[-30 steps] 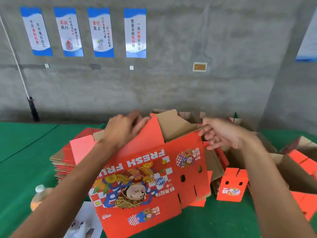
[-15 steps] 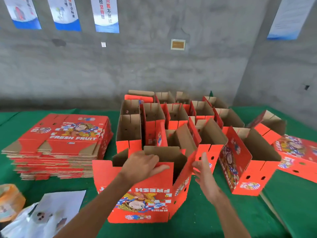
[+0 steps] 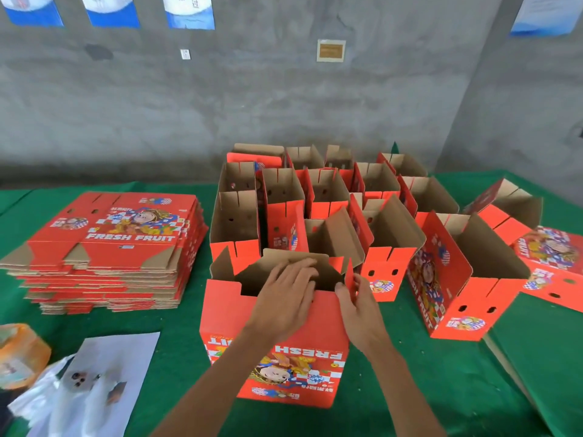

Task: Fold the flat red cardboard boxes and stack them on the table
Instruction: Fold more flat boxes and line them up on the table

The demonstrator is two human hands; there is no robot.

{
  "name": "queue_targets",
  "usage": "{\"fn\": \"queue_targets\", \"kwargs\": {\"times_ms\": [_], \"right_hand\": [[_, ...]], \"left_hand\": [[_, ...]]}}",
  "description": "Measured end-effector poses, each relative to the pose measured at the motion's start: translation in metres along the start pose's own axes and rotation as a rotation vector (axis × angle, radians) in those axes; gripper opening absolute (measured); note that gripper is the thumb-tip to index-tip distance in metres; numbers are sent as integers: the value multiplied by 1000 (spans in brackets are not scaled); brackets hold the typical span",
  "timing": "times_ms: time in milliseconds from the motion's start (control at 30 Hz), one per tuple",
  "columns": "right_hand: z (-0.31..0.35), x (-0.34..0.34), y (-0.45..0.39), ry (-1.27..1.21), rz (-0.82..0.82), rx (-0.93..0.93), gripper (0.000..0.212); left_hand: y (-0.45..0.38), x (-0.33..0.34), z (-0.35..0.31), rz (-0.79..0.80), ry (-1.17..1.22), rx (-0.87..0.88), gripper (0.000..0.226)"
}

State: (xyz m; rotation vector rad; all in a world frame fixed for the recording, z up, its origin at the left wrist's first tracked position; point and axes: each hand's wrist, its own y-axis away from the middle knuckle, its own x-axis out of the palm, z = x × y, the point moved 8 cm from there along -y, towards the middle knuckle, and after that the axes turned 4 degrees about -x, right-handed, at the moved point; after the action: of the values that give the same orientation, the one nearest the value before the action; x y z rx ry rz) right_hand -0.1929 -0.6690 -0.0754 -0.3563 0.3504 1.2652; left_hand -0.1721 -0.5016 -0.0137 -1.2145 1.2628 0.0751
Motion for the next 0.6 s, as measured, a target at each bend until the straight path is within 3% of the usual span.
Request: {"fn": "queue_targets", "kwargs": {"times_ms": [100,233,333,467,600], "right_hand": [[-1,1,-6,15,28,1,31],[-3,-3,-10,-14,5,46,33],[-13,-14,-7,-23,-124,96,33],[-30,-19,-1,-36,-180,124,52],[-9,-11,0,-152,-132,-23,27]], "left_hand": [[20,-24,25,-44,-29,59,22],[33,-48,59,37,-257,-82,55],[36,-70,99,128,-206,-199,65],[49,-78,131,141,-230,-281,85],[61,-57,148,180,-261,-551,94]]}}
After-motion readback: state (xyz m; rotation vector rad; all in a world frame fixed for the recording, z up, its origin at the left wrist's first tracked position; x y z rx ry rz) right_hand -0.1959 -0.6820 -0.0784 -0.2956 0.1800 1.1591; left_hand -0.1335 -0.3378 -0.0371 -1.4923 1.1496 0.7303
